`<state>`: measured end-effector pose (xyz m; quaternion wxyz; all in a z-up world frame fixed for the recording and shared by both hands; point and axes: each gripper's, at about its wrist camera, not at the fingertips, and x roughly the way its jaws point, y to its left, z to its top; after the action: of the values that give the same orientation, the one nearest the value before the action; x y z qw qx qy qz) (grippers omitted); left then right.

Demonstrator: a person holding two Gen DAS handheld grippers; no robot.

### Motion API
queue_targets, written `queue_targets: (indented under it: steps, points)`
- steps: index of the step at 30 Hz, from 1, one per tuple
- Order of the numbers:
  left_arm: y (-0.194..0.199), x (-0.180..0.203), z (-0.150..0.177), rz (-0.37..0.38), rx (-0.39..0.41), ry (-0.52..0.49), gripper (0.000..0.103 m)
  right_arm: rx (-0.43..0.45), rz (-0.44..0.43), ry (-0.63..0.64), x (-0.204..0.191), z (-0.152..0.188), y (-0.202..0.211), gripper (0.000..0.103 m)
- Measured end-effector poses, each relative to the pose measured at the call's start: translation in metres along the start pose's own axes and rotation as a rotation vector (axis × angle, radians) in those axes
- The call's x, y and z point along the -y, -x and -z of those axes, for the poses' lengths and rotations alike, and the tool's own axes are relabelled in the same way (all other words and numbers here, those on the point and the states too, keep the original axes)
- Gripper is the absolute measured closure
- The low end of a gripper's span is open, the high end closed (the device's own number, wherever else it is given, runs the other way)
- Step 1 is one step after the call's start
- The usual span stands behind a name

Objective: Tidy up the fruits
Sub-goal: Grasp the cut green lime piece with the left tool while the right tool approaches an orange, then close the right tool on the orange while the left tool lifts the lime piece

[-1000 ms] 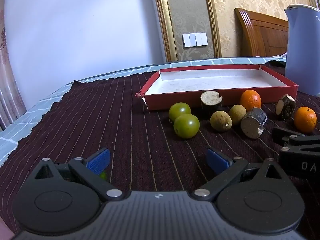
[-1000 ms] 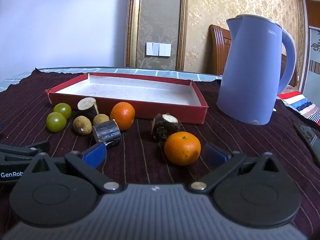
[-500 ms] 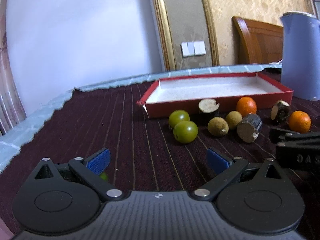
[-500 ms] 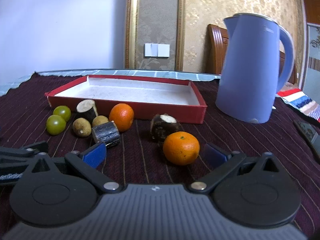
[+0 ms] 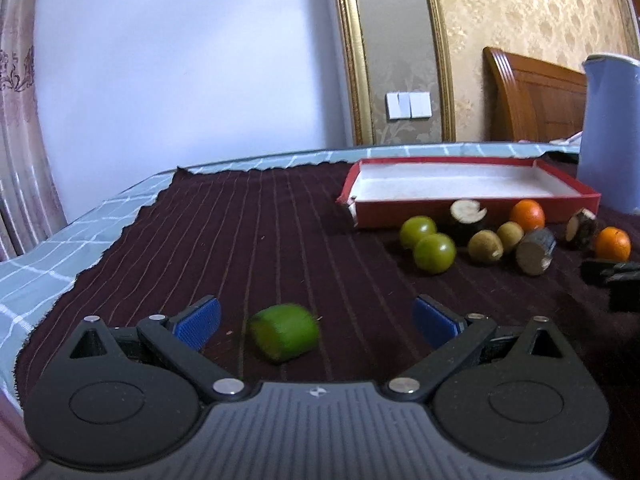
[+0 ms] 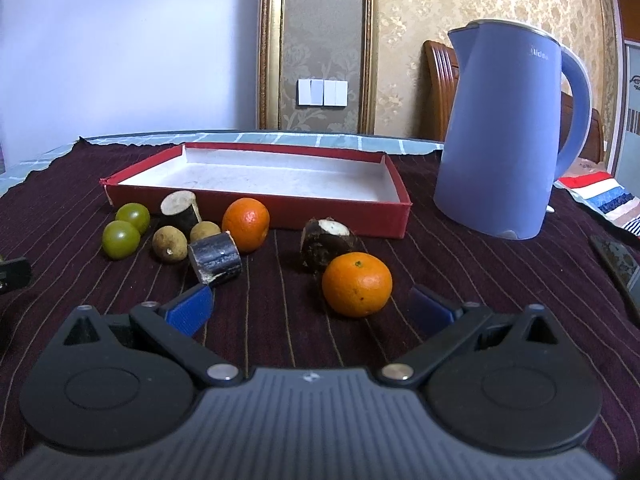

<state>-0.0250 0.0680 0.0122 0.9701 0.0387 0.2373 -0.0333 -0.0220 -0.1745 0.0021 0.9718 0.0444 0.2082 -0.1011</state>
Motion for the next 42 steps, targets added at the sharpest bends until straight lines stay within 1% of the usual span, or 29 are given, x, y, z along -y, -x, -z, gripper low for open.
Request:
queue_targets:
  steps: [4, 6, 8, 11, 13, 16, 17, 21, 23, 24, 25, 26, 27, 29, 30, 31, 33, 35, 36, 38, 39, 42]
  points:
    - [0.000, -0.012, 0.002, 0.005, -0.007, 0.001, 0.000, -0.016, 0.007, 0.023, 0.003, -0.001, -0.001, 0.000]
    - [-0.002, -0.016, 0.002, 0.005, -0.030, -0.011, 0.000, -0.014, -0.009, 0.033, 0.004, 0.000, 0.000, 0.000]
    - [-0.007, -0.024, 0.002, 0.017, -0.060, 0.005, 0.000, -0.015, -0.034, 0.039, 0.006, 0.000, 0.001, 0.006]
    - [-0.014, -0.036, 0.002, 0.038, -0.091, 0.058, 0.001, -0.010, -0.036, 0.053, 0.005, 0.000, 0.002, 0.006]
    - [-0.015, -0.040, 0.000, 0.044, -0.086, 0.085, 0.001, -0.013, -0.028, 0.056, 0.005, -0.001, 0.001, 0.007]
    - [-0.016, -0.040, -0.003, 0.036, -0.072, 0.082, 0.001, -0.022, -0.029, 0.060, 0.006, -0.001, 0.000, 0.010]
    - [-0.016, -0.039, -0.004, 0.033, -0.070, 0.079, 0.003, -0.024, -0.034, 0.055, 0.007, -0.001, -0.001, 0.011]
    - [-0.018, -0.031, -0.005, 0.000, -0.080, 0.047, 0.015, -0.029, -0.041, 0.056, 0.010, 0.000, -0.003, 0.016]
    - [-0.022, -0.028, -0.006, -0.030, -0.092, 0.033, 0.029, -0.033, -0.046, 0.062, 0.012, -0.001, -0.003, 0.018]
    - [-0.023, -0.026, -0.006, -0.045, -0.100, 0.027, 0.034, -0.034, -0.048, 0.065, 0.013, -0.001, -0.004, 0.018]
    - [-0.024, -0.025, -0.006, -0.057, -0.101, 0.023, 0.043, -0.036, -0.050, 0.068, 0.014, -0.001, -0.005, 0.019]
    - [-0.025, -0.024, -0.007, -0.065, -0.101, 0.020, 0.048, -0.039, -0.050, 0.071, 0.016, -0.002, -0.006, 0.020]
    - [-0.025, -0.023, -0.008, -0.062, -0.102, 0.024, 0.050, -0.044, -0.048, 0.074, 0.017, -0.003, -0.008, 0.020]
    - [-0.026, -0.023, -0.009, -0.048, -0.099, 0.037, 0.061, -0.048, -0.043, 0.078, 0.021, -0.005, -0.012, 0.020]
    - [-0.026, -0.022, -0.009, -0.041, -0.100, 0.038, 0.064, -0.049, -0.045, 0.077, 0.023, -0.007, -0.013, 0.021]
    - [-0.026, -0.021, -0.009, -0.035, -0.098, 0.041, 0.066, -0.054, -0.048, 0.073, 0.025, -0.009, -0.015, 0.024]
    - [-0.027, -0.018, -0.008, -0.050, -0.084, 0.031, 0.066, -0.071, -0.046, 0.064, 0.028, -0.012, -0.020, 0.029]
    - [-0.026, -0.014, -0.007, -0.064, -0.078, 0.011, 0.066, -0.092, -0.048, 0.056, 0.032, -0.014, -0.026, 0.041]
    - [-0.026, -0.013, -0.007, -0.068, -0.075, 0.005, 0.066, -0.106, -0.053, 0.046, 0.034, -0.015, -0.029, 0.045]
    - [-0.026, -0.012, -0.007, -0.069, -0.072, 0.002, 0.066, -0.125, -0.084, 0.017, 0.039, -0.015, -0.033, 0.060]
    - [-0.026, -0.012, -0.007, -0.069, -0.075, 0.001, 0.066, -0.124, -0.090, 0.004, 0.041, -0.015, -0.034, 0.063]
    - [-0.025, -0.010, -0.007, -0.070, -0.072, -0.003, 0.066, -0.121, -0.090, 0.002, 0.042, -0.015, -0.034, 0.063]
